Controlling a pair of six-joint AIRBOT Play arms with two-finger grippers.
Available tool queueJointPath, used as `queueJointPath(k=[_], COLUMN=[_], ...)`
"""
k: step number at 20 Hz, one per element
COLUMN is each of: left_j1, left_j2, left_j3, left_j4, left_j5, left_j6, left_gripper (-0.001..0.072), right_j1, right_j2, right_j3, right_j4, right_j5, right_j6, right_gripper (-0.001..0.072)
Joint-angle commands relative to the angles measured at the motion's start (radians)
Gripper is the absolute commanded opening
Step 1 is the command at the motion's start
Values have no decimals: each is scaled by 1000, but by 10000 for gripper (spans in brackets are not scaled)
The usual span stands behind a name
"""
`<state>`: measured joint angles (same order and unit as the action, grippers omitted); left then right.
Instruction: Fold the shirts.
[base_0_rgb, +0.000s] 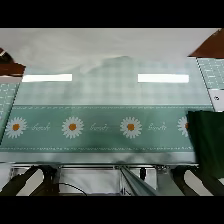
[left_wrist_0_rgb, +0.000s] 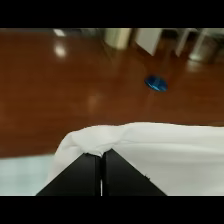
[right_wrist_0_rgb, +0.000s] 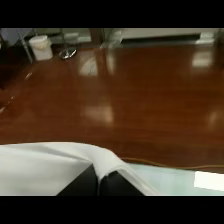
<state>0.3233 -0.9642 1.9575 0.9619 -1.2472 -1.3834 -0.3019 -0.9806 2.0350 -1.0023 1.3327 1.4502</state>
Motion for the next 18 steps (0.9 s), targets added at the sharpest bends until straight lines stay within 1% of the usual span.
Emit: queueJointPath(k=[1,2,4,7,9,10,12,14,17,18], left_j1=[-3,-22,-122,-375,-509,-565,-616,-618,-608,-596], left_j2=[126,164,238,328,360,360,351,326,233,188], left_j3=[86,84,78,42,-15,-48,-138,-247,-426,-474], left_j4=[181,227,333,526,648,720,809,820,819,819], left_j5=[-49,-50,-52,-102,-156,-208,-231,-194,-68,-16], left_j6=[-32,-32,-32,-33,-32,-32,-32,-32,-61,-91], left_gripper=[15,15,15,15,15,15,15,15,15,15], right_j1=[2,2,2,3,3,3,3,3,4,3], right_j2=[170,204,264,319,323,324,323,322,314,301], right_j3=[34,34,34,34,27,2,-93,-231,-475,-550], right_j4=[-108,-128,-188,-280,-283,-271,-214,-129,-54,-40], right_j5=[42,69,128,193,246,262,285,274,193,156], right_j6=[14,18,40,76,91,94,94,81,33,16], right_gripper=[23,24,24,23,24,23,24,23,23,24])
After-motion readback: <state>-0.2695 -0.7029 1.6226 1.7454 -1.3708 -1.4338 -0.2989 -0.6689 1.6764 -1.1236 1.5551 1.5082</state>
